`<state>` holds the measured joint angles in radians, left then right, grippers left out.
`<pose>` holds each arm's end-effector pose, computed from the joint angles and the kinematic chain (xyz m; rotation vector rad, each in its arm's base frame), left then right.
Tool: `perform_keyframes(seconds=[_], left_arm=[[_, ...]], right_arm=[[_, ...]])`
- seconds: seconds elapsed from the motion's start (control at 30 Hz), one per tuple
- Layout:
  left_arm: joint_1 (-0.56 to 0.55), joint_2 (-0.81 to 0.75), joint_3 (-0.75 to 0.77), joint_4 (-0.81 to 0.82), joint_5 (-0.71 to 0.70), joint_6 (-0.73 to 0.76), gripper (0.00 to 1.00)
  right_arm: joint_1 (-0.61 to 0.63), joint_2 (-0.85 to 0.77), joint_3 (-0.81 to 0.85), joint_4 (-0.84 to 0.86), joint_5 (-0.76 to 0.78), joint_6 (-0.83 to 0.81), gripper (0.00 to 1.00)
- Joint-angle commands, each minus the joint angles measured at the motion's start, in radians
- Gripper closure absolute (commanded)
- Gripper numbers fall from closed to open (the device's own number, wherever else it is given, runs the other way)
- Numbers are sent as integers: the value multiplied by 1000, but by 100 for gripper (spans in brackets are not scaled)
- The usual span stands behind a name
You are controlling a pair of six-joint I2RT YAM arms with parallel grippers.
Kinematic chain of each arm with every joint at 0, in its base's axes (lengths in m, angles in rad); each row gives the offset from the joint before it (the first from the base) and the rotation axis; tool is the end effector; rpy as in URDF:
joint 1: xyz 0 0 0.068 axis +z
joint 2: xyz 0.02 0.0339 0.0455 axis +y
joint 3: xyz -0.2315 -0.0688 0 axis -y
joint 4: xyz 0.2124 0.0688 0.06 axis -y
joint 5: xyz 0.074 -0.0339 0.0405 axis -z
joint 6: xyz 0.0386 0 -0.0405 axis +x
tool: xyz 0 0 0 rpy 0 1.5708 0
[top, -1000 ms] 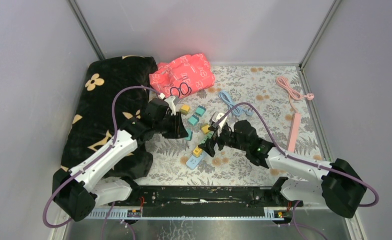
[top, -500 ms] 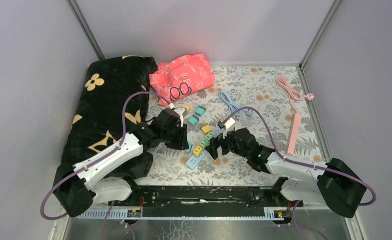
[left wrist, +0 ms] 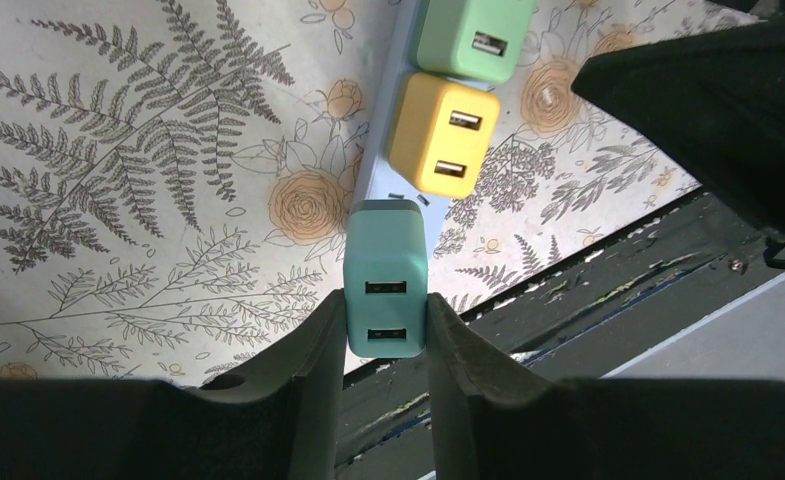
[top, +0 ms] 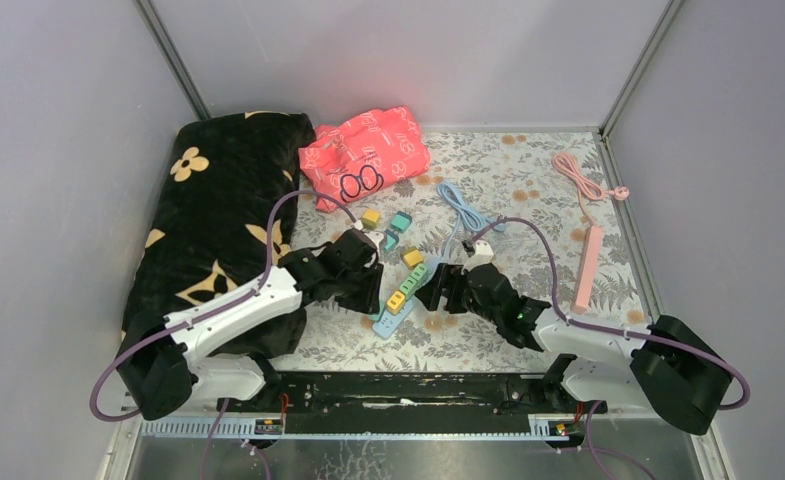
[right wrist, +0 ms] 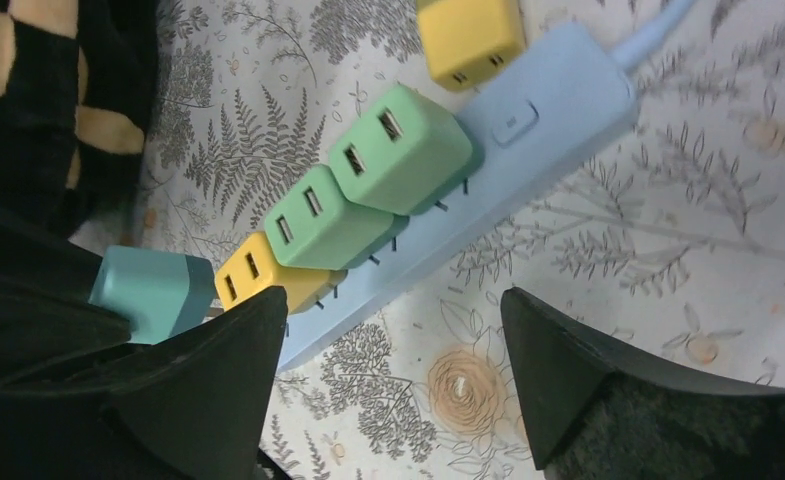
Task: Insert the plug
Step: Insert the plug into the socket.
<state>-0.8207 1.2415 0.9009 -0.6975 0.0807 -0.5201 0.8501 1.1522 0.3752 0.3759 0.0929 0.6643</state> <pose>0.1494 -0.1649 0.2213 0.4371 2.6859 -0.5473 0.1498 0.1651 0.1750 -0.1293 2.0776 0.8760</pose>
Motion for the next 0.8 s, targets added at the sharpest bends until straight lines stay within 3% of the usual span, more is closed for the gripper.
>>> perform_keyframes(seconds=[0.0, 0.1, 0.37, 0.6, 0.77], left_arm=[[-20, 19, 31, -29, -31, 16, 100], [-32, 30, 39, -40, -32, 23, 100], [-64, 65, 60, -45, -33, 46, 100], [-78, 97, 77, -56, -60, 66, 100], [-82, 101, 84, -55, -69, 61, 100]], right_arm=[[5, 16, -60, 83, 20, 284, 19], [5, 38, -97, 141, 27, 374, 28], [4, 209, -157, 420, -43, 531, 40], [5, 353, -187, 607, -63, 653, 46], [5, 402, -189, 631, -56, 672, 48]])
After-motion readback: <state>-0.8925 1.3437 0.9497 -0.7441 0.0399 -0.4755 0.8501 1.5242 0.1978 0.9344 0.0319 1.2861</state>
